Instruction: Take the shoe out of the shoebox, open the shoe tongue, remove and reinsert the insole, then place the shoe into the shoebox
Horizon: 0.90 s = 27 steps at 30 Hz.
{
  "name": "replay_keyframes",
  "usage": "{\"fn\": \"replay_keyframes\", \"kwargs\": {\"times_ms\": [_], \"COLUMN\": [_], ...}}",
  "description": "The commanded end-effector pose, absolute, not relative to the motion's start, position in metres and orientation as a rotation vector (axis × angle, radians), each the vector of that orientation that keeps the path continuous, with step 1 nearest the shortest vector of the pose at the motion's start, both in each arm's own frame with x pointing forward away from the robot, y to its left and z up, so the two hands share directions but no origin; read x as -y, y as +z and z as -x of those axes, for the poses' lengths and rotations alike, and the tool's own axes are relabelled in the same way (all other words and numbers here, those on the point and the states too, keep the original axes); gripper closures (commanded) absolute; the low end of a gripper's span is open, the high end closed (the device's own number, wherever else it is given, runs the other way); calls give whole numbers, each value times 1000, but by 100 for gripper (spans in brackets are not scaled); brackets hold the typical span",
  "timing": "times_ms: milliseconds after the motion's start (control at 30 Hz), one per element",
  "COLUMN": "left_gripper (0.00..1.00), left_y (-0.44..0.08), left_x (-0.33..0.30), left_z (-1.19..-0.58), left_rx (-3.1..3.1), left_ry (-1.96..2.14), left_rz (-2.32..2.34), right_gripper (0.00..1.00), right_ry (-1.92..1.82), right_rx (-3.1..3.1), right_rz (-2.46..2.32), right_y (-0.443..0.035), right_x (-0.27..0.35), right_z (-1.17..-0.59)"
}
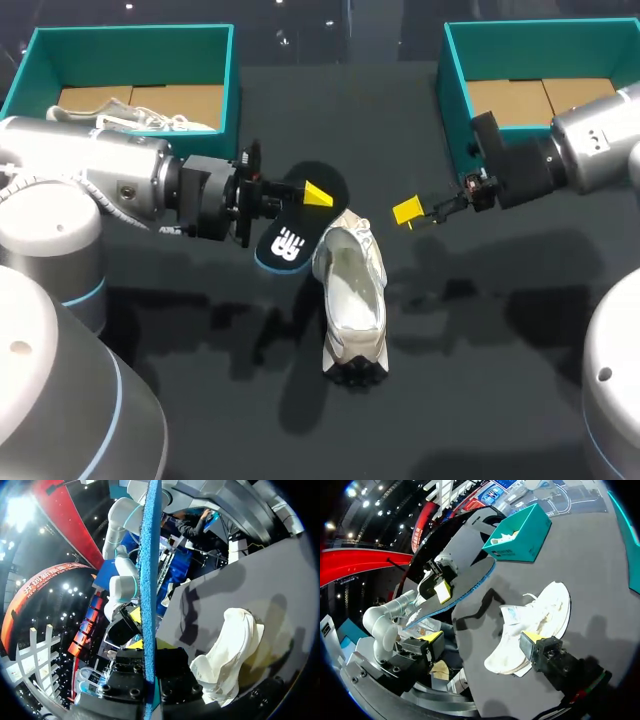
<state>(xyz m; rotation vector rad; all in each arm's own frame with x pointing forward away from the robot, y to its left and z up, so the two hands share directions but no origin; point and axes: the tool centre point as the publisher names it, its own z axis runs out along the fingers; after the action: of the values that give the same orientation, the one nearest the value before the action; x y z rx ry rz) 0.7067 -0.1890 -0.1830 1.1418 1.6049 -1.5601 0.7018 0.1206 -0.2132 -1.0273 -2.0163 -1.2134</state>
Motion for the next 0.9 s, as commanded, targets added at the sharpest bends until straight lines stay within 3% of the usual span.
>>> {"fn": "replay_keyframes", "kwargs": {"times_ms": [33,300,400,767,900], "left_gripper": [100,100,100,100,100], "left_y": [-177,-175,-175,-175,-185], "left_x": [189,187,185,185,187], "left_z": [-698,-662,-651,-651,-622], "left_rx": [-1657,-1768,-1775,-1775,-1824], "left_ry": [-1632,-1847,-1882,-1882,-1875], "left_rz": [-1138,-1038,-1034,-1034,-960], "right_gripper": [0,0,0,0,0], "right_ry": [-1191,-1130,-931,-931,-947], "right_rx": [2252,2577,2650,2650,2741], "right_rz": [945,641,585,585,441], "right_y": [-212,-231,-253,-253,-271], "right_x": [-118,-109,-114,-114,-107], "right_z": [-692,-682,-681,-681,-668]}}
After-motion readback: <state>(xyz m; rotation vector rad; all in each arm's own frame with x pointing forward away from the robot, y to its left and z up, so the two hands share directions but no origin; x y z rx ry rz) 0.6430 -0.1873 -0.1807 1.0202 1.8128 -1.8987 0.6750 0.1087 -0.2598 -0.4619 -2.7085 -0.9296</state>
